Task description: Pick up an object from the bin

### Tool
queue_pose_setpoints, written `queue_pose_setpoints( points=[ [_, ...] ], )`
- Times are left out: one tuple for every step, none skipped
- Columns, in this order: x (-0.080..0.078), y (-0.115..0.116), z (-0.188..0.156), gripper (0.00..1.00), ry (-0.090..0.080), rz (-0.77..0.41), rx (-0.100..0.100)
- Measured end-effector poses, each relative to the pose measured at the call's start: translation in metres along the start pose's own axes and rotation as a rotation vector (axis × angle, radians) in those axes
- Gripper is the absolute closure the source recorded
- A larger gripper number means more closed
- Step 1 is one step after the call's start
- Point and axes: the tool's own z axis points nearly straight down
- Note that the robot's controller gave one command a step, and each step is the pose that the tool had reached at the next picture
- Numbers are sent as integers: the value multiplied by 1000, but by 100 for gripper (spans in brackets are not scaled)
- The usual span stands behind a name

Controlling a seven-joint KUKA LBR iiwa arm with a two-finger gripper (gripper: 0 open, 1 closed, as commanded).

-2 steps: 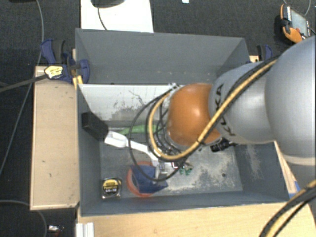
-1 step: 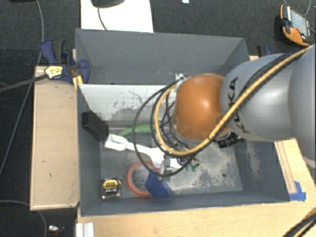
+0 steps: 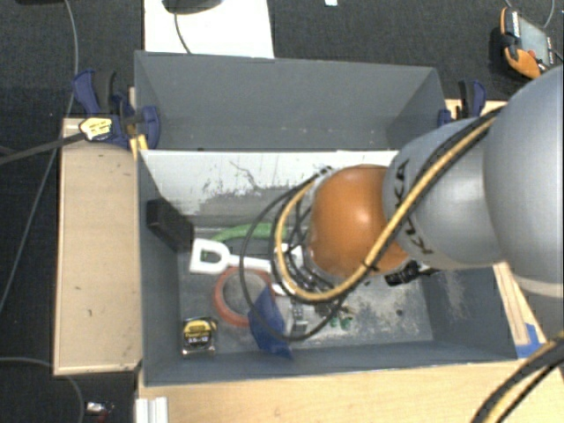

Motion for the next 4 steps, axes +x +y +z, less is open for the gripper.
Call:
queue_pose_setpoints(
  points=[
    [-15,-17,34,0,-13,-160,-2],
    [-5,-14,36,100,-8,18,-3],
    [-5,-14,36,100,-8,18,-3],
    [-5,-14,30,100,-9,20,-3]
  ],
)
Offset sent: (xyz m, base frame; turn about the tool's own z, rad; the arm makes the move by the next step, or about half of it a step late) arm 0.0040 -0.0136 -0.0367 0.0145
